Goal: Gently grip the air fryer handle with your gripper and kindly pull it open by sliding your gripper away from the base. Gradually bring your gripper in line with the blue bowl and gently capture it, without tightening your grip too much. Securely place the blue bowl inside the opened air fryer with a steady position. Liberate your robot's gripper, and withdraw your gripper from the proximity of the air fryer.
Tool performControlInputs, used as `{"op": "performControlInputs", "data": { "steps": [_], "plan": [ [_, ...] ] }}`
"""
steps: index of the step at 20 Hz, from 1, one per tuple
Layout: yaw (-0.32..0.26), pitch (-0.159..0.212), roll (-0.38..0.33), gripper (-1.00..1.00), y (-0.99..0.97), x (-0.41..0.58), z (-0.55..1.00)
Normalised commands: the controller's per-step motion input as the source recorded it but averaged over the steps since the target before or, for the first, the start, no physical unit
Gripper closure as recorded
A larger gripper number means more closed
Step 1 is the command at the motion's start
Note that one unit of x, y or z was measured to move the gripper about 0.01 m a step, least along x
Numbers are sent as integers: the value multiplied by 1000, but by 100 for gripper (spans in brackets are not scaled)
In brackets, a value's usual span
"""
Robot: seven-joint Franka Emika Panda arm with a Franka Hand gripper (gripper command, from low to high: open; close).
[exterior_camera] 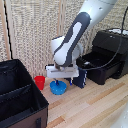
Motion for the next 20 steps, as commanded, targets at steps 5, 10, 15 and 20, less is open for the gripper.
{"op": "performControlInputs", "data": {
  "steps": [5, 10, 15, 20],
  "plan": [
    [85, -2, -174, -100, 0, -31, -380],
    [45, 0, -44, 100, 0, -3, -142],
    [34, -2, 0, 100, -5, 19, 0],
    [36, -14, 0, 100, 0, 0, 0]
  ]
}}
